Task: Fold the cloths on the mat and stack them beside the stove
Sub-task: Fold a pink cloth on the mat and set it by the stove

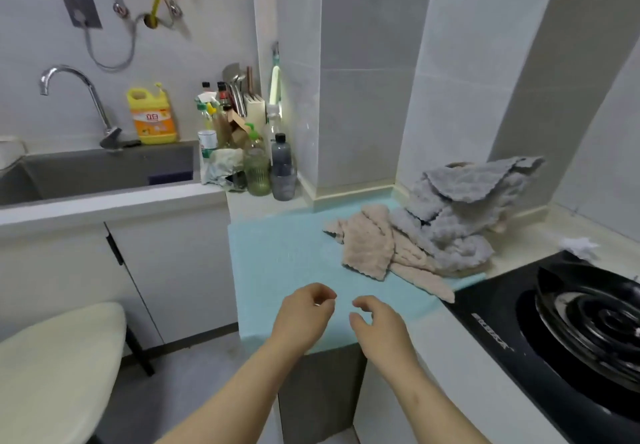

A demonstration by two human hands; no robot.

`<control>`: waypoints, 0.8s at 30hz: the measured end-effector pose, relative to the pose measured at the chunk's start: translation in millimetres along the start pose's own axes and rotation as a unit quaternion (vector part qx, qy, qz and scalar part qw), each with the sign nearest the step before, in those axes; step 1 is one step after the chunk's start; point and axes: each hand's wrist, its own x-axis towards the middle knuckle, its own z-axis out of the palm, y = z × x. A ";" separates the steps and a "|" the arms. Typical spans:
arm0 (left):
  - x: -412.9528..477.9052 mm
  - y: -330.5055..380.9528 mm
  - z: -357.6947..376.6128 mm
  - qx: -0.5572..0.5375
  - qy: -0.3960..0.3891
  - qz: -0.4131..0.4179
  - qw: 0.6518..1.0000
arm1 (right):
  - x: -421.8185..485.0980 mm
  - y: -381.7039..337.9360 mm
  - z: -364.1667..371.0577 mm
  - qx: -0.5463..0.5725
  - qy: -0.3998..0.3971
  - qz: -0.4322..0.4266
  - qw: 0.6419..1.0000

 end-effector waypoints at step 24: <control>239.8 -86.2 -44.2 -0.034 -0.166 0.007 0.985 | 179.7 -3.5 87.4 -0.125 0.217 0.211 0.945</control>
